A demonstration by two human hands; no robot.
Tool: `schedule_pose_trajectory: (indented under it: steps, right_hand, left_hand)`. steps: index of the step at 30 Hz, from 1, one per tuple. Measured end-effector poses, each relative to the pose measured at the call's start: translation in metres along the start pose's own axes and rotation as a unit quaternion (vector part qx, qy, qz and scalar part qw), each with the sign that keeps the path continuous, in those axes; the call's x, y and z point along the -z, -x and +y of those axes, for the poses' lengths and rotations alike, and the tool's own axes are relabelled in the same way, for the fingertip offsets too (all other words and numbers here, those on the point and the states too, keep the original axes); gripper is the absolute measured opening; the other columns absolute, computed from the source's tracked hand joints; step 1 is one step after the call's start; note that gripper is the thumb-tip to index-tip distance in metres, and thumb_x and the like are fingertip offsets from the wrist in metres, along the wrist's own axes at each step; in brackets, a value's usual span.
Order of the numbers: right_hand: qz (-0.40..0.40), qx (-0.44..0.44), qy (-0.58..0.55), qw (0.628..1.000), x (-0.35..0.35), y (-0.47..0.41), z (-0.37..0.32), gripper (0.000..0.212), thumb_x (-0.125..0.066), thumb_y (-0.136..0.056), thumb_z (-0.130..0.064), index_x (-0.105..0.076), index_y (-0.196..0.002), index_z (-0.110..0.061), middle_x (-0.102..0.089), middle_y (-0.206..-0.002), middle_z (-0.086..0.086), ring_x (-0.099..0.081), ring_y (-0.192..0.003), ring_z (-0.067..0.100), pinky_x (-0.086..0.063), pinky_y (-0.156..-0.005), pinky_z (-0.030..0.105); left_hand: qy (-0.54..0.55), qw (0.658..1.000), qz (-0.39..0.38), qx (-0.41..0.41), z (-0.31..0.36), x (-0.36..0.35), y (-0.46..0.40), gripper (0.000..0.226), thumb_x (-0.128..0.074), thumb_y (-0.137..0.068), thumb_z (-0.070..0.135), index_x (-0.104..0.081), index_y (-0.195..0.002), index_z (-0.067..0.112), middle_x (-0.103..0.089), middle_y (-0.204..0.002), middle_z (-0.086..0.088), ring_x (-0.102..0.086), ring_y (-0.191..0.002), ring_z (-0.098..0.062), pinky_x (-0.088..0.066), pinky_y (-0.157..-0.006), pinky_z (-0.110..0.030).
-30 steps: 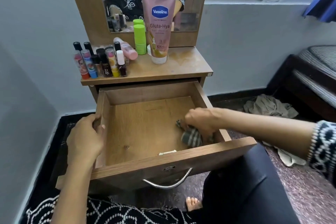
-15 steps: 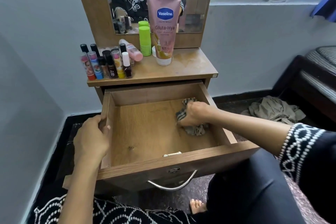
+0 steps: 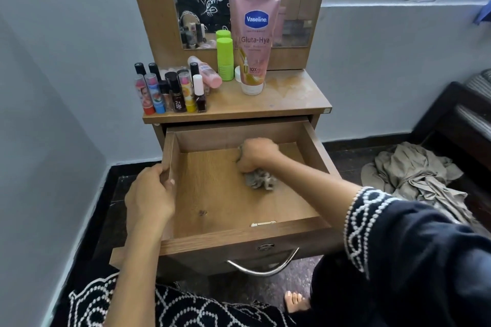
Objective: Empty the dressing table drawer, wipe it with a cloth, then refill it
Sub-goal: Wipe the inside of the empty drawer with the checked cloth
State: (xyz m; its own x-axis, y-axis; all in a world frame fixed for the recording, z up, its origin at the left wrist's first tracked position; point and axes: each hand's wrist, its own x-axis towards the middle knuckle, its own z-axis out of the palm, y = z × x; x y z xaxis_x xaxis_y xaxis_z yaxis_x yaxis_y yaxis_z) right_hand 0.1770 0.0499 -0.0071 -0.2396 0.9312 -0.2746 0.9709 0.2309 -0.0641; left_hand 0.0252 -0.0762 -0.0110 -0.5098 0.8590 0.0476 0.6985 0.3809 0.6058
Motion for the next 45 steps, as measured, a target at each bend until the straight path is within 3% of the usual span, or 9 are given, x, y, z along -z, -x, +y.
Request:
schedule_pose_trajectory:
  steps: [4, 6, 10, 18, 23, 30, 34, 38, 45]
  right_hand:
    - [-0.017, 0.079, -0.042, 0.996, -0.009, -0.004, -0.059, 0.045, -0.056, -0.089, -0.046, -0.057, -0.116, -0.010, -0.057, -0.101, 0.005, -0.058, -0.096, 0.025, -0.047, -0.076, 0.034]
    - [-0.048, 0.120, -0.069, 0.989, -0.013, -0.003, -0.083, 0.039, -0.054, -0.092, -0.037, -0.055, -0.120, -0.010, -0.059, -0.108, 0.005, -0.060, -0.101, 0.026, -0.052, -0.083, 0.036]
    - [-0.036, 0.161, -0.035, 0.986, -0.013, 0.008, -0.095, 0.030, -0.060, -0.087, -0.014, -0.058, -0.116, -0.008, -0.061, -0.097, 0.007, -0.060, -0.091, 0.025, -0.051, -0.071, 0.032]
    - [-0.133, 0.276, -0.028, 0.951, -0.015, 0.063, -0.084, 0.047, -0.074, -0.076, -0.008, -0.054, -0.117, -0.002, -0.063, -0.109, 0.012, -0.057, -0.085, 0.022, -0.047, -0.068, 0.026]
    - [-0.145, 0.275, -0.052, 0.949, -0.011, 0.061, -0.090, 0.061, -0.073, -0.077, -0.005, -0.044, -0.130, 0.001, -0.055, -0.088, 0.008, -0.057, -0.072, 0.021, -0.049, -0.055, 0.025]
    - [-0.187, 0.341, 0.062, 0.919, -0.010, 0.064, -0.048, 0.036, -0.068, -0.078, 0.006, -0.066, -0.111, -0.007, -0.064, -0.115, 0.007, -0.059, -0.101, 0.021, -0.046, -0.076, 0.024]
    - [-0.212, 0.316, 0.132, 0.915, -0.007, 0.064, 0.013, 0.033, -0.068, -0.074, 0.008, -0.069, -0.103, -0.008, -0.068, -0.106, 0.007, -0.057, -0.083, 0.016, -0.045, -0.068, 0.025]
    - [-0.203, 0.281, 0.167, 0.923, 0.001, 0.059, 0.061, 0.037, -0.074, -0.064, 0.006, -0.063, -0.094, -0.014, -0.062, -0.099, 0.001, -0.059, -0.092, 0.022, -0.047, -0.071, 0.029]
    - [-0.070, 0.159, 0.079, 0.982, 0.010, -0.008, 0.082, 0.056, -0.075, -0.073, -0.007, -0.052, -0.123, -0.019, -0.057, -0.120, 0.004, -0.056, -0.105, 0.022, -0.047, -0.085, 0.029]
  left_hand:
    - [-0.002, 1.000, -0.003, 0.006, 0.000, 0.000, -0.001, 0.039, -0.051, -0.094, 0.012, -0.049, -0.133, 0.012, -0.053, -0.134, -0.010, -0.051, -0.120, -0.032, -0.042, -0.096, -0.044]
    - [-0.005, 1.000, -0.005, -0.001, -0.001, 0.000, -0.001, 0.039, -0.051, -0.094, 0.012, -0.050, -0.133, 0.012, -0.053, -0.133, -0.010, -0.051, -0.119, -0.032, -0.041, -0.097, -0.044]
    - [-0.007, 1.000, -0.007, 0.000, -0.001, 0.002, -0.002, 0.040, -0.051, -0.094, 0.012, -0.049, -0.133, 0.011, -0.052, -0.133, -0.011, -0.050, -0.120, -0.032, -0.040, -0.098, -0.043]
    - [-0.007, 1.000, -0.011, 0.007, 0.001, 0.002, 0.000, 0.041, -0.052, -0.093, 0.012, -0.048, -0.134, 0.012, -0.052, -0.135, -0.011, -0.051, -0.120, -0.032, -0.040, -0.098, -0.043]
    - [-0.006, 1.000, -0.014, 0.011, 0.003, 0.003, 0.000, 0.041, -0.052, -0.093, 0.011, -0.047, -0.134, 0.012, -0.050, -0.136, -0.010, -0.049, -0.122, -0.031, -0.040, -0.099, -0.043]
    - [0.011, 1.000, -0.010, -0.008, 0.000, 0.004, 0.001, 0.039, -0.052, -0.093, 0.012, -0.051, -0.132, 0.012, -0.053, -0.134, -0.007, -0.051, -0.120, -0.028, -0.041, -0.098, -0.043]
    - [0.014, 1.000, -0.004, -0.005, -0.001, 0.002, 0.002, 0.039, -0.052, -0.094, 0.013, -0.050, -0.133, 0.013, -0.052, -0.134, -0.006, -0.050, -0.121, -0.027, -0.040, -0.098, -0.041]
    - [0.019, 1.000, -0.001, -0.006, -0.002, 0.001, 0.000, 0.040, -0.052, -0.093, 0.013, -0.049, -0.133, 0.012, -0.052, -0.134, -0.007, -0.050, -0.122, -0.027, -0.040, -0.099, -0.041]
    - [0.014, 1.000, 0.003, -0.003, -0.001, 0.001, 0.000, 0.040, -0.052, -0.093, 0.013, -0.049, -0.133, 0.013, -0.052, -0.135, -0.007, -0.051, -0.121, -0.027, -0.041, -0.099, -0.041]
